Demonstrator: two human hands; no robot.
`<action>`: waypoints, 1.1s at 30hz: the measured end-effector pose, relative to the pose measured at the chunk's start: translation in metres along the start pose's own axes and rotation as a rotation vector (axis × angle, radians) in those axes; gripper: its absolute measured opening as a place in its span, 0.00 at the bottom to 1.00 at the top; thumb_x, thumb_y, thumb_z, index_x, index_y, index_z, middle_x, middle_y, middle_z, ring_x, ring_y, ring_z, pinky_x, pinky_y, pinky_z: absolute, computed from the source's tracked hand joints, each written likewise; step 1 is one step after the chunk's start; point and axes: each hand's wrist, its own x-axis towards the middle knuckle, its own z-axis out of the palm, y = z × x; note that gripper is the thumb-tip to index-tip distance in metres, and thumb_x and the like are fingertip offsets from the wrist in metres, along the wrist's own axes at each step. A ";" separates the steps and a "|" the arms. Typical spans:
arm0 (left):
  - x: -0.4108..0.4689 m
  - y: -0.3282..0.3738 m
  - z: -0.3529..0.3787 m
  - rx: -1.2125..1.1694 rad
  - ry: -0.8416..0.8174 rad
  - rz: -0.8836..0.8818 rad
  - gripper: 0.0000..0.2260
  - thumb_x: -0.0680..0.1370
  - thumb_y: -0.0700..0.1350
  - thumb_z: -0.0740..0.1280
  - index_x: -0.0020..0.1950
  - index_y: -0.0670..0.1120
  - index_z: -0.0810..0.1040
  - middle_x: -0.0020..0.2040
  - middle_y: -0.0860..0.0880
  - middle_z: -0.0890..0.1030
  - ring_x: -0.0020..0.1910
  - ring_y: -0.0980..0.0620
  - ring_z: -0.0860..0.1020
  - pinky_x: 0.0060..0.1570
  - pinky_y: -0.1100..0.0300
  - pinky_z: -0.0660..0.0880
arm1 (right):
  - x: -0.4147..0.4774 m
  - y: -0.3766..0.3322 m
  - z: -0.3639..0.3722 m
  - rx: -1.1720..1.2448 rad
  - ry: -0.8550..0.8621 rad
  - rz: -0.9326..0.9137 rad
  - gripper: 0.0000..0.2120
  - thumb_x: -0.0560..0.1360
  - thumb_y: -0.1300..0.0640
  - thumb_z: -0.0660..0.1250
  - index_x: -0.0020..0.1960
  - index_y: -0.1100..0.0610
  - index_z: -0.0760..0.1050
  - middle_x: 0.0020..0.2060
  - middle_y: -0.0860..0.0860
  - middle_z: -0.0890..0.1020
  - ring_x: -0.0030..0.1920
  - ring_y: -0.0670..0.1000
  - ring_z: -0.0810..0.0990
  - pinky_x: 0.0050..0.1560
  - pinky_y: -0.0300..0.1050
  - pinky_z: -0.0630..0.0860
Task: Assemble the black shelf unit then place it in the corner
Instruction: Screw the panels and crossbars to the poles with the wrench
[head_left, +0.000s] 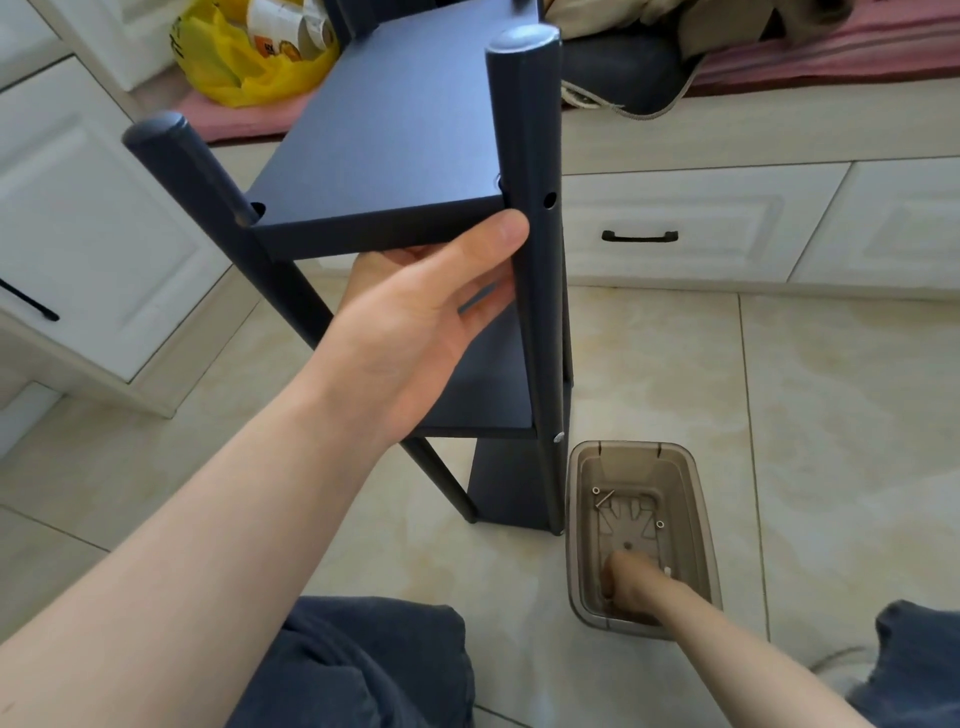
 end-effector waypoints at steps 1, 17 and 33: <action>0.000 0.000 0.000 0.000 0.002 -0.001 0.05 0.71 0.41 0.73 0.45 0.49 0.86 0.50 0.49 0.86 0.55 0.48 0.84 0.57 0.54 0.80 | 0.000 0.000 0.000 -0.015 0.027 -0.010 0.14 0.79 0.65 0.61 0.63 0.61 0.76 0.61 0.59 0.79 0.61 0.57 0.78 0.59 0.46 0.75; 0.004 -0.001 -0.004 0.018 0.022 -0.037 0.07 0.74 0.40 0.74 0.50 0.48 0.82 0.50 0.49 0.86 0.55 0.48 0.84 0.58 0.55 0.79 | 0.003 -0.010 -0.004 -0.305 0.132 -0.059 0.16 0.79 0.66 0.58 0.65 0.59 0.75 0.62 0.57 0.79 0.62 0.58 0.79 0.57 0.49 0.75; -0.003 0.005 -0.004 -0.044 -0.005 -0.105 0.10 0.72 0.44 0.75 0.52 0.50 0.85 0.57 0.46 0.85 0.59 0.46 0.83 0.52 0.58 0.79 | -0.085 -0.074 -0.154 -0.137 -0.039 -0.224 0.10 0.76 0.63 0.67 0.55 0.62 0.81 0.48 0.58 0.86 0.45 0.54 0.86 0.48 0.48 0.84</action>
